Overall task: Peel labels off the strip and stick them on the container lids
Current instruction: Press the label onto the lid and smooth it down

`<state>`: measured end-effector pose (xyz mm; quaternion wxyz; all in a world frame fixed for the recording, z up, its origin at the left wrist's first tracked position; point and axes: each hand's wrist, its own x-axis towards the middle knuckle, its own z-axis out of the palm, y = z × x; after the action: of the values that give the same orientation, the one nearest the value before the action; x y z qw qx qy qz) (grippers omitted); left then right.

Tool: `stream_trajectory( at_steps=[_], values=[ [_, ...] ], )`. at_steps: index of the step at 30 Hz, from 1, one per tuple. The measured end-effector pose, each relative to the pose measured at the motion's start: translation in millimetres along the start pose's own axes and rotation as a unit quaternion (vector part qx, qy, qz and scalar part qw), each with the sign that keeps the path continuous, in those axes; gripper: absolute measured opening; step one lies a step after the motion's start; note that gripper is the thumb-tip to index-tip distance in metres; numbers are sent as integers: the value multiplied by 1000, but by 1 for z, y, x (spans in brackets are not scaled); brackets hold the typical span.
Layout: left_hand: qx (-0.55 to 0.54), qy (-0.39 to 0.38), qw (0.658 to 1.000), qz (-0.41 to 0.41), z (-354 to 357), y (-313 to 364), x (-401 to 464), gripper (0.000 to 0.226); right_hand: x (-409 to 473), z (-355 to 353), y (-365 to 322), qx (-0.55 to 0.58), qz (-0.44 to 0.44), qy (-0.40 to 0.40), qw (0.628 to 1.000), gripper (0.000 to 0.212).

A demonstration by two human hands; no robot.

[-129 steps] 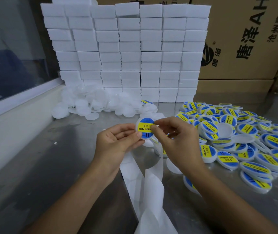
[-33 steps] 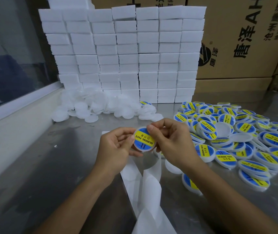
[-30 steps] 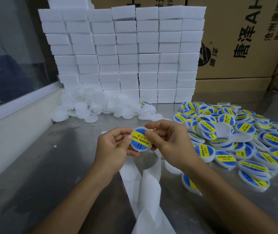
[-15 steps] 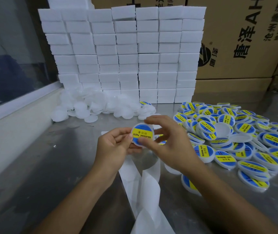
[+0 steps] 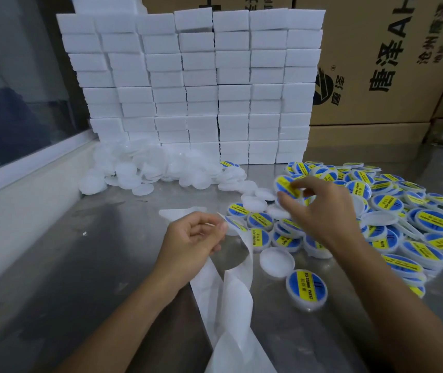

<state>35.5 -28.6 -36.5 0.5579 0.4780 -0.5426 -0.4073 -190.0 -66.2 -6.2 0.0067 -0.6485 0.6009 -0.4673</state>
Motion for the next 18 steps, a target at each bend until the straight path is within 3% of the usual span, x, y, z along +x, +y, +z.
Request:
stream_trajectory(
  at_steps=[5, 8, 11, 14, 18],
  values=[
    [108, -27, 994, 20, 3, -10, 0, 10, 9, -4, 42, -96, 91, 75, 988, 34],
    [122, -42, 991, 20, 5, -11, -2, 18, 7, -2, 54, -129, 134, 52, 981, 28],
    [123, -43, 991, 16, 7, -8, -4, 45, 4, -2, 53, -173, 160, 6, 972, 27],
    [105, -36, 994, -6, 6, -6, -4, 54, 4, 0, 43, -185, 125, 26, 974, 29],
    [107, -36, 993, -19, 6, -4, -4, 53, -1, 5, 11, -108, 18, 60, 992, 23]
  ],
)
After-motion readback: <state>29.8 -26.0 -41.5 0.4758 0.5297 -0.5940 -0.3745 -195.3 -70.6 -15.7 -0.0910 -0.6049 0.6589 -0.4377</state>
